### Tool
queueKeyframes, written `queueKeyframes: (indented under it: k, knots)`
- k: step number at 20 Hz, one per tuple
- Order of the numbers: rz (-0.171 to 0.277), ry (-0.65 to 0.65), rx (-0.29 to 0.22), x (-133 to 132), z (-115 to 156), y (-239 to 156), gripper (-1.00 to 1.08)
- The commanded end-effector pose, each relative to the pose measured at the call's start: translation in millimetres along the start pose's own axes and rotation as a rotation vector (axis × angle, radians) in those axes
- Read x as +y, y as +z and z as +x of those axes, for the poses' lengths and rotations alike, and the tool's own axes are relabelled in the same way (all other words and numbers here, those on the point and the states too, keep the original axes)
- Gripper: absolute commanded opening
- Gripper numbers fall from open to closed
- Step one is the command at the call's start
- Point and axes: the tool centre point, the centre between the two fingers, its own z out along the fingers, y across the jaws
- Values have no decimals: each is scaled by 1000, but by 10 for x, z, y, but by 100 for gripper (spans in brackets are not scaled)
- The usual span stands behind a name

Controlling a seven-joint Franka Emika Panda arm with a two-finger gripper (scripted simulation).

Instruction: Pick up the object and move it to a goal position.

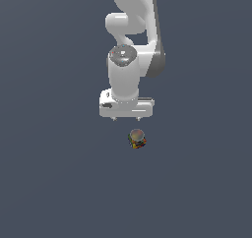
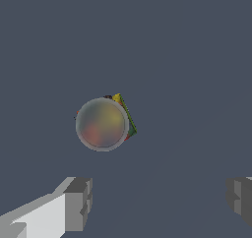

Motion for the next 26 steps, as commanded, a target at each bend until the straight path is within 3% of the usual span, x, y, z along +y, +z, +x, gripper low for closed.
queueKeyframes:
  k: [1,18,26]
  knots:
    - [0,0,0,0,0,0,100]
    - [-8,-76,-11,-80,-36,114,100]
    - [-20,-204,1,-228,102,284,100]
